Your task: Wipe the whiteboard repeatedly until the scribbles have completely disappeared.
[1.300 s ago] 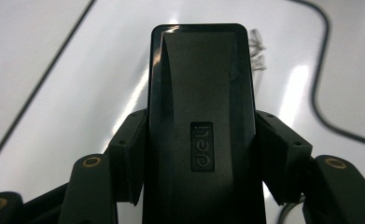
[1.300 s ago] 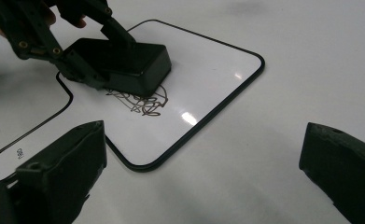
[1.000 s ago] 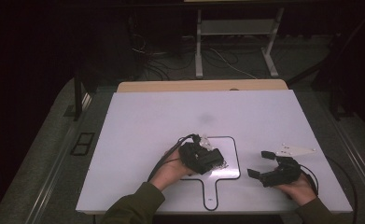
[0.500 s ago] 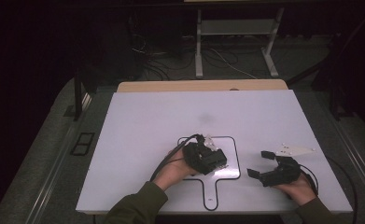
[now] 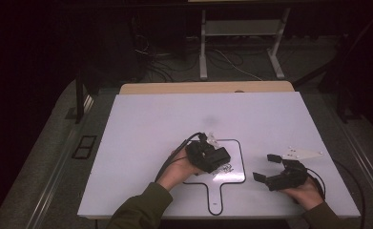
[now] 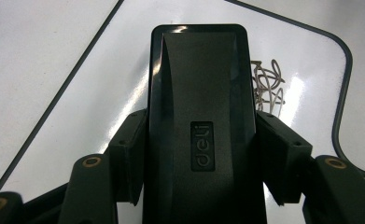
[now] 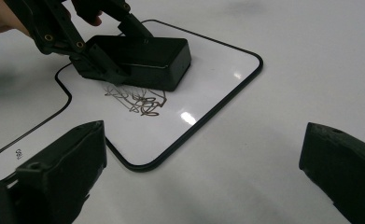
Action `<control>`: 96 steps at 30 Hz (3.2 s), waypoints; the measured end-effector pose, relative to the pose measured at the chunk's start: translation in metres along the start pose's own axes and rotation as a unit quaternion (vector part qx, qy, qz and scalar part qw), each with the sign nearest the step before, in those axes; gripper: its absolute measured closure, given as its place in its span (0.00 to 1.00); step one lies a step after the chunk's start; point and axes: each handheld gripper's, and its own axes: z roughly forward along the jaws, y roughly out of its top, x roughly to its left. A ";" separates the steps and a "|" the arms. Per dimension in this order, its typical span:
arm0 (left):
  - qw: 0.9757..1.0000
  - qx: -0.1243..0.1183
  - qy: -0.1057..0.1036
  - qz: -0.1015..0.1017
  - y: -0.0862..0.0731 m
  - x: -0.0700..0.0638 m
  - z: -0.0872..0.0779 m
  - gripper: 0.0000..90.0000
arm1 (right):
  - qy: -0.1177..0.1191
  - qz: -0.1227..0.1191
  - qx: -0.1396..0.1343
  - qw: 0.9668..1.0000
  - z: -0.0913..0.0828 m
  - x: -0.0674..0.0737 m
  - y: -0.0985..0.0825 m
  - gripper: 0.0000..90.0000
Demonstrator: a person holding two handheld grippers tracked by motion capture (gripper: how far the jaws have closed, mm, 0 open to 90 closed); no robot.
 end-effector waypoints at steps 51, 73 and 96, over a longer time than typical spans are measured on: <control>1.000 -0.008 0.007 0.018 0.021 -0.011 0.016 0.44 | -0.001 -0.002 -0.002 1.000 -0.002 0.000 0.000 0.00; 1.000 0.001 0.017 0.019 0.031 -0.006 0.022 0.44 | -0.003 0.001 -0.007 1.000 -0.004 0.000 0.000 0.00; 0.999 0.002 -0.023 0.030 0.033 -0.022 0.024 0.44 | -0.003 0.002 -0.006 1.000 -0.003 0.000 0.000 0.00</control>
